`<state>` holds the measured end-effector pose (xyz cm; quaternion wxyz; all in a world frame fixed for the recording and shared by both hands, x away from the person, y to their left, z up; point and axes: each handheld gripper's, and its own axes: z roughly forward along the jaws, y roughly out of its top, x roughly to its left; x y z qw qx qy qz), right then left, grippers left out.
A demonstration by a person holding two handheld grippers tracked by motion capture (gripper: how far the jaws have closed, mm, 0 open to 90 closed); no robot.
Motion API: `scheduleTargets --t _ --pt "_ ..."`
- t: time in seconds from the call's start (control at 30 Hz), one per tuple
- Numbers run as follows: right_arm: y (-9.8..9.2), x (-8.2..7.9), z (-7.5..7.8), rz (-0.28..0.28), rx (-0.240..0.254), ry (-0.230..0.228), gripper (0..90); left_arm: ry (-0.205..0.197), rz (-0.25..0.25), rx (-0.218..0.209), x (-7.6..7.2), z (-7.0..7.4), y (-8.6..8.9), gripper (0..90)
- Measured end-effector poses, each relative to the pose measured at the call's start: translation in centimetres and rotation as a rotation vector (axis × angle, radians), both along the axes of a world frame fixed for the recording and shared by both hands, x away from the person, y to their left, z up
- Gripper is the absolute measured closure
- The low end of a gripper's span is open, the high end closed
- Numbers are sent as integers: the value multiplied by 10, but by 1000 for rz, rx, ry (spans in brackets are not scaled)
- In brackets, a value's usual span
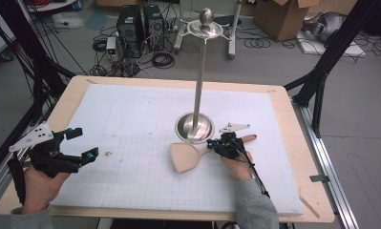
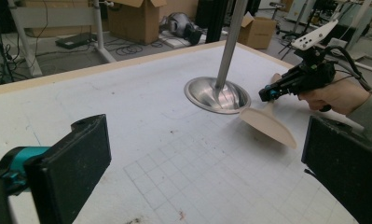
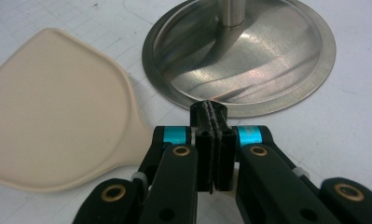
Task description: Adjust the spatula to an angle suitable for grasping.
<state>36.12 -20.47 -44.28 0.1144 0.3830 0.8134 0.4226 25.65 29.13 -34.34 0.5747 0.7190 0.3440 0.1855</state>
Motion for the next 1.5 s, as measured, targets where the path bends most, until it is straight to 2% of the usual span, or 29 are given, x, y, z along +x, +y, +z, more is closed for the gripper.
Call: scheduleTargets --t 0.33,0.93,1.5 --pt "-2 -5 1 -1 -2 8 900 -3 1 -8 2 1 3 17" --pt "-12 -20 2 30 -8 9 900 -7 -31 -18 12 4 -7 17" --pt "-28 -32 2 33 -6 6 900 -8 -65 -24 23 5 -19 17"
